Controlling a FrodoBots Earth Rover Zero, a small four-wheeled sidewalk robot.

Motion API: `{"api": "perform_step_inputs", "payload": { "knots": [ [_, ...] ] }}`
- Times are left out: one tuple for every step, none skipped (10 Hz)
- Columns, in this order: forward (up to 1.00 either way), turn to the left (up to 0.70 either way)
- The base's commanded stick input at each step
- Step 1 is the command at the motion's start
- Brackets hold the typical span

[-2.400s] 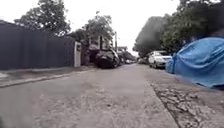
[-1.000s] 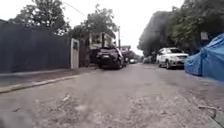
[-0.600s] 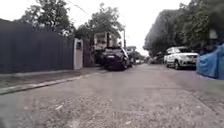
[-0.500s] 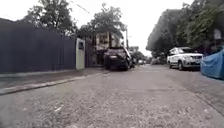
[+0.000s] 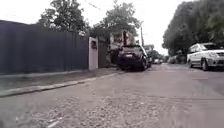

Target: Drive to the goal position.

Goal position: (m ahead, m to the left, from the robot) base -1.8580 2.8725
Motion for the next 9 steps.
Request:
{"api": "perform_step_inputs", "payload": {
  "knots": [
    [0.21, 0.00],
    [0.84, 0.00],
    [1.00, 0.11],
    [1.00, 0.25],
    [1.00, 0.21],
    [0.92, 0.00],
    [0.33, 0.00],
    [0.00, 0.00],
    [0.00, 0.00]
  ]
}}
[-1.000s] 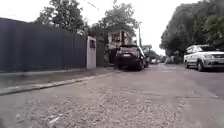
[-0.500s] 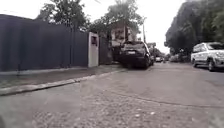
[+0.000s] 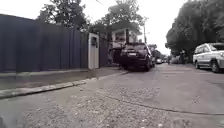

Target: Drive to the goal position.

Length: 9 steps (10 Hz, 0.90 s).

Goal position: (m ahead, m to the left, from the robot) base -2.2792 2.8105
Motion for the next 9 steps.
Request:
{"api": "perform_step_inputs", "payload": {
  "knots": [
    [0.00, 0.00],
    [0.00, 0.00],
    [0.00, 0.00],
    [0.00, 0.00],
    [0.57, 0.00],
    [1.00, 0.00],
    [1.00, 0.00],
    [1.00, 0.00],
    [1.00, 0.00]
  ]
}}
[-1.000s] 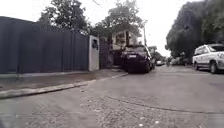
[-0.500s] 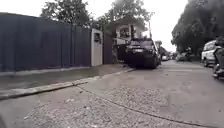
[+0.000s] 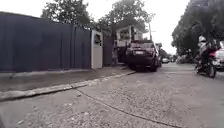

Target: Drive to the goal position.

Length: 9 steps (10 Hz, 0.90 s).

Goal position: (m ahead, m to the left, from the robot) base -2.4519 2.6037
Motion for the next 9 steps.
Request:
{"api": "perform_step_inputs", "payload": {
  "knots": [
    [1.00, 0.00],
    [1.00, 0.00],
    [1.00, 0.00],
    [1.00, 0.00],
    [1.00, 0.00],
    [1.00, -0.10],
    [1.00, -0.27],
    [1.00, -0.27],
    [1.00, -0.27]
  ]
}}
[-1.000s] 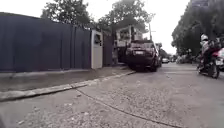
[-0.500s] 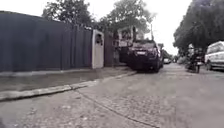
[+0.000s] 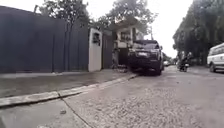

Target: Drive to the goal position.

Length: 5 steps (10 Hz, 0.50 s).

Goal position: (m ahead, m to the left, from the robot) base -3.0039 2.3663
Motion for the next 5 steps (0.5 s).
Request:
{"api": "perform_step_inputs", "payload": {
  "knots": [
    [1.00, -0.27],
    [1.00, -0.27],
    [1.00, -0.27],
    [1.00, -0.27],
    [1.00, -0.27]
  ]
}}
